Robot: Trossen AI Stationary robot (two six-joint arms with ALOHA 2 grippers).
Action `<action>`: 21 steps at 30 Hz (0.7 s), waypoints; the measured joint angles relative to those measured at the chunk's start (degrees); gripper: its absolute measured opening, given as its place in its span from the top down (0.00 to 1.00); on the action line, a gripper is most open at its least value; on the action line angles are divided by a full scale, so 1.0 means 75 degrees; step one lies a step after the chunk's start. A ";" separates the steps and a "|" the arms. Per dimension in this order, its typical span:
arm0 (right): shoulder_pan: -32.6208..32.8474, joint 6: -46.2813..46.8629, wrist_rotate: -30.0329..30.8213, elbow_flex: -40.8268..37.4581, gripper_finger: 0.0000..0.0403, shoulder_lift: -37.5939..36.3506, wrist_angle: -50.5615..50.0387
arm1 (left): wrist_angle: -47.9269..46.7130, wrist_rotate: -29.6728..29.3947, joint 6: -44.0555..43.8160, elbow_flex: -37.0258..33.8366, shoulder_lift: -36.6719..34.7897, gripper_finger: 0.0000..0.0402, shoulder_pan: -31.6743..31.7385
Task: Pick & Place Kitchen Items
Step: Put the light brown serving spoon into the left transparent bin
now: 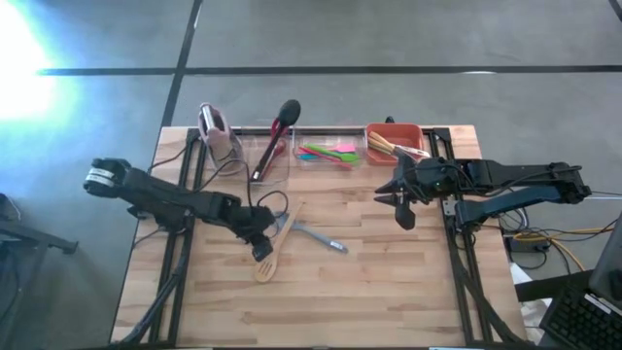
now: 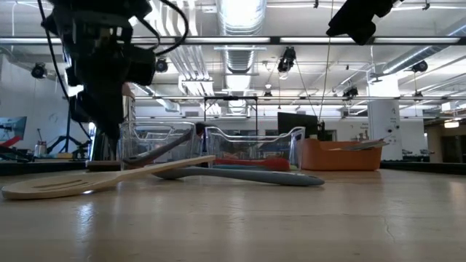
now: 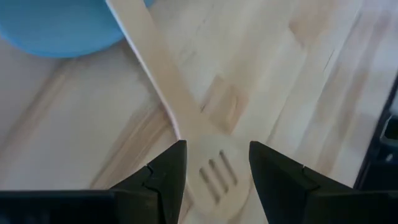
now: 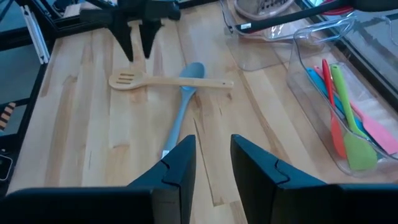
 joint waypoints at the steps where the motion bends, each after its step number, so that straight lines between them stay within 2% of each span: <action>1: 0.0000 0.0000 0.0000 0.0000 0.77 0.0000 0.0010 | 0.0409 0.0001 -0.0128 -0.0213 0.0000 0.56 0.0026; 5: 0.0000 0.0003 0.0001 0.0000 0.79 0.0009 0.0030 | 0.1377 0.0074 -0.0499 -0.0794 0.0000 0.56 0.0192; 12: 0.0000 -0.0042 0.0003 0.0000 0.79 0.0009 0.0051 | 0.1477 -0.0569 -0.0585 -0.1074 0.0000 0.56 0.0541; 21: 0.0000 -0.0051 0.0006 0.0000 0.75 0.0009 0.0061 | 0.1784 -0.0632 -0.0551 -0.1029 0.0271 0.56 0.0556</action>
